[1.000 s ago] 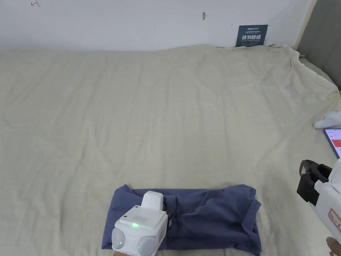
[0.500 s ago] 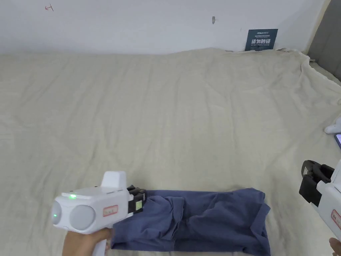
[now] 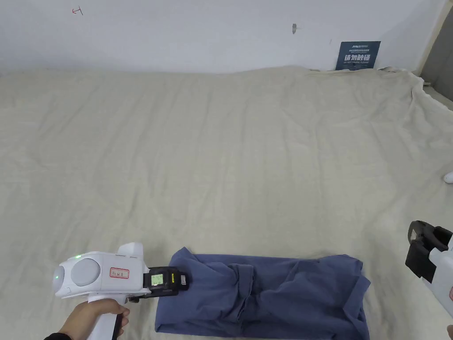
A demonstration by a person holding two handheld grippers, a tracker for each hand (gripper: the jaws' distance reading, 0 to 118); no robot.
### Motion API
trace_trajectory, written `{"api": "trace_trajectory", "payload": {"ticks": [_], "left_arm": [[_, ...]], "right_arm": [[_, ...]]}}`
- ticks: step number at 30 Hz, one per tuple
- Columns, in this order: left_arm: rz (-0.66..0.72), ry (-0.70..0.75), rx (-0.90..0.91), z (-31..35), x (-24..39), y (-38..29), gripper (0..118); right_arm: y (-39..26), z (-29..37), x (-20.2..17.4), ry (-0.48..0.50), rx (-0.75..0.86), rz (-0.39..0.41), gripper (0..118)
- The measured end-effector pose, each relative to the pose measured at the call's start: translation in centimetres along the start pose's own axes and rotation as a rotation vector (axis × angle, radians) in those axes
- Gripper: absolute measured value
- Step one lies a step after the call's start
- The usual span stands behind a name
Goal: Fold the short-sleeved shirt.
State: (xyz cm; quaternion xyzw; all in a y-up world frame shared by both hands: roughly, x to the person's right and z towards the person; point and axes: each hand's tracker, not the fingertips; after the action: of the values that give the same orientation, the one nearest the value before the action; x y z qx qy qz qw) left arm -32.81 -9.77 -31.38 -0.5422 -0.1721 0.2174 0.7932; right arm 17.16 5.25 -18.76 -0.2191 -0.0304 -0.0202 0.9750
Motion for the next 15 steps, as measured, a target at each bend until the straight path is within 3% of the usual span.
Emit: {"api": "trace_trajectory", "payload": {"ticks": [3,6,9,11,13,15], "left_arm": [[0.004,-0.010,-0.022,-0.8,-0.6,0.2,78],[-0.017,-0.016,-0.017,-0.7,-0.2,0.1,74],[-0.041,-0.034,-0.016,-0.9,0.1,0.3,41],[-0.042,-0.038,-0.023,-1.4,0.4,0.4,35],[-0.064,-0.028,-0.029,-1.9,0.6,0.3,19],[-0.039,-0.046,-0.032,-1.9,0.2,0.4,14]], "right_arm": [[0.0,0.1,0.2,-0.009,-0.004,0.006,0],[0.0,0.1,0.4,-0.020,-0.007,0.004,0],[0.0,0.0,0.6,-0.027,-0.010,0.001,0],[0.0,0.0,0.6,-0.028,-0.011,0.002,0],[0.0,0.1,0.6,-0.028,-0.011,0.004,0],[0.1,0.1,0.7,-0.030,-0.011,0.006,0]]}}
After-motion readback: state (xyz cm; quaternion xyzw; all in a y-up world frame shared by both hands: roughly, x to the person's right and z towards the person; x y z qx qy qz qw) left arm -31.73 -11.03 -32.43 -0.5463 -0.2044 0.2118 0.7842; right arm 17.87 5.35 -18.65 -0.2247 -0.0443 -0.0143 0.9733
